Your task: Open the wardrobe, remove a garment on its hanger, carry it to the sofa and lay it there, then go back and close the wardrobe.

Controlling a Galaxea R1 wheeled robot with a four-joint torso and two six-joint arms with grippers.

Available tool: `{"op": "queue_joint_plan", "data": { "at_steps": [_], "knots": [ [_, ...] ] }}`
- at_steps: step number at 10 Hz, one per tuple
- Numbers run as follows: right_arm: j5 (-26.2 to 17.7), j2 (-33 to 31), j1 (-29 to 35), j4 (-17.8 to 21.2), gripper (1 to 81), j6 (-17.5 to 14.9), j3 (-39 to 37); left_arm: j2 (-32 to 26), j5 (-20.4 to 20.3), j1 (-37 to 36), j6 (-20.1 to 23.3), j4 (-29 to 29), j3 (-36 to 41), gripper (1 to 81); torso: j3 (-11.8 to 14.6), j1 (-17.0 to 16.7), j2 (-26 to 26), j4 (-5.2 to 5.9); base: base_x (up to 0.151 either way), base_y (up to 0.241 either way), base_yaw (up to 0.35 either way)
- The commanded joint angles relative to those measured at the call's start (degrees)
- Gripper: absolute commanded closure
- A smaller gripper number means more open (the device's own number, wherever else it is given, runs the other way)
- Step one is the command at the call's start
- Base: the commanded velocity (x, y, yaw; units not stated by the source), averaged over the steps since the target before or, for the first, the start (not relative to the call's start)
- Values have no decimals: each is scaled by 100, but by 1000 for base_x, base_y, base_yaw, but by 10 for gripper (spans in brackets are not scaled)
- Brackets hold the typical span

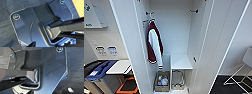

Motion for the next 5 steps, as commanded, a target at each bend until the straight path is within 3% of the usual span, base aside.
{"op": "queue_joint_plan", "data": {
  "at_steps": [1, 3, 5],
  "knots": [
    [-301, -4, 122, 8, 10, -9, 9, 8, 232, -214, -5, 1, -17, 10, 0, 5, 0, 0, 0, 0, 0],
    [-310, 23, 113, 8, 10, -9, 9, 9, 232, -214, -5, 1, -17, 10, 0, 5, 0, 0, 0, 0, 0],
    [-310, 101, 113, 8, 10, -18, -18, 9, 232, -214, -5, -8, -17, 10, 0, 5, 0, 0, 99, 0, 0]
  ]
}}
